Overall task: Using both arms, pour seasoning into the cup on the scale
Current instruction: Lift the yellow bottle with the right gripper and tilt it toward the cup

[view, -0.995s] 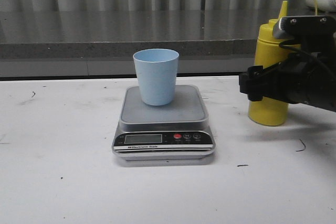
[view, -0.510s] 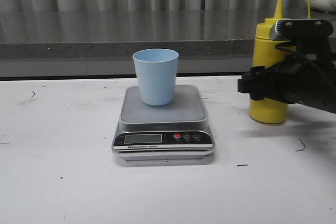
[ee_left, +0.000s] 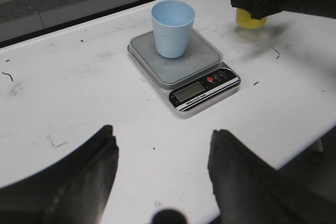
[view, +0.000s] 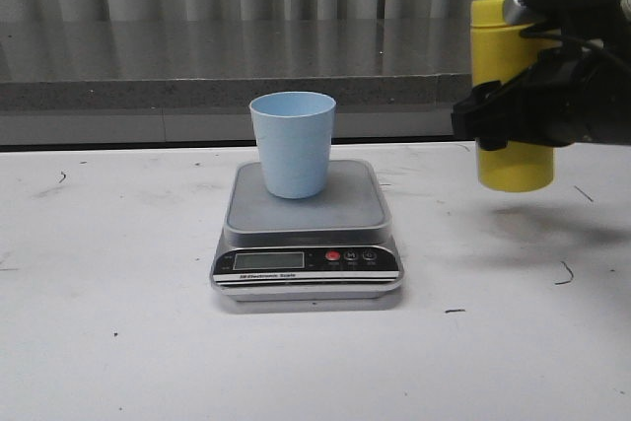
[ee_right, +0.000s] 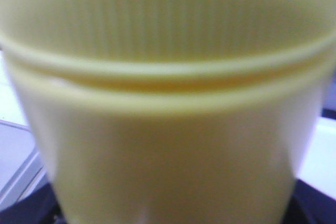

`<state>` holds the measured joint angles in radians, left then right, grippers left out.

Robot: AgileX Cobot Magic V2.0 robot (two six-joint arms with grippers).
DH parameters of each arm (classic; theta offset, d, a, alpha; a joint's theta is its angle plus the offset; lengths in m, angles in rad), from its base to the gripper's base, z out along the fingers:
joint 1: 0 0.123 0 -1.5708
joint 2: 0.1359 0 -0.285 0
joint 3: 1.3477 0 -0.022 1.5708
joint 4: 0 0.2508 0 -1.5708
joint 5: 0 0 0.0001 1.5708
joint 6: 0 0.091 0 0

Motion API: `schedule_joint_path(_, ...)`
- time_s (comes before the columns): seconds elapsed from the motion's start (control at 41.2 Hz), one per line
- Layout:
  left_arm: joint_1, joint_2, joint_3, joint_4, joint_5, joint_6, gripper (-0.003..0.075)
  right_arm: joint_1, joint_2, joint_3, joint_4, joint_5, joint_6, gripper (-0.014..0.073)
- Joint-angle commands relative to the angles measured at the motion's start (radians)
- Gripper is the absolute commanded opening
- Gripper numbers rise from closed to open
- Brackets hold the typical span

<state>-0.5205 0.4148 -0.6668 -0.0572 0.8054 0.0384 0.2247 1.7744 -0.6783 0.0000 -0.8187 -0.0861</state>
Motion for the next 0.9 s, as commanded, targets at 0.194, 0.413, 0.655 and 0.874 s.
schedule_joint_path(0.194, -0.007, 0.006, -0.024, -0.010, -0.075, -0.001, 0.0388, 0.028, -0.218, -0.092, -0.091, 0.268, -0.309, 0.0414)
schedule_joint_path(0.413, -0.007, 0.006, -0.024, -0.010, -0.075, -0.001, 0.0388, 0.130, -0.223, -0.253, -0.091, 0.569, -0.505, 0.0414)
schedule_joint_path(0.655, -0.007, 0.006, -0.024, -0.010, -0.075, -0.001, 0.0388, 0.174, -0.214, -0.407, -0.094, 0.741, -0.622, 0.0414)
schedule_joint_path(0.874, -0.007, 0.006, -0.024, -0.010, -0.075, -0.001, 0.0388, 0.176, -0.179, -0.515, -0.178, 0.880, -0.660, 0.0412)
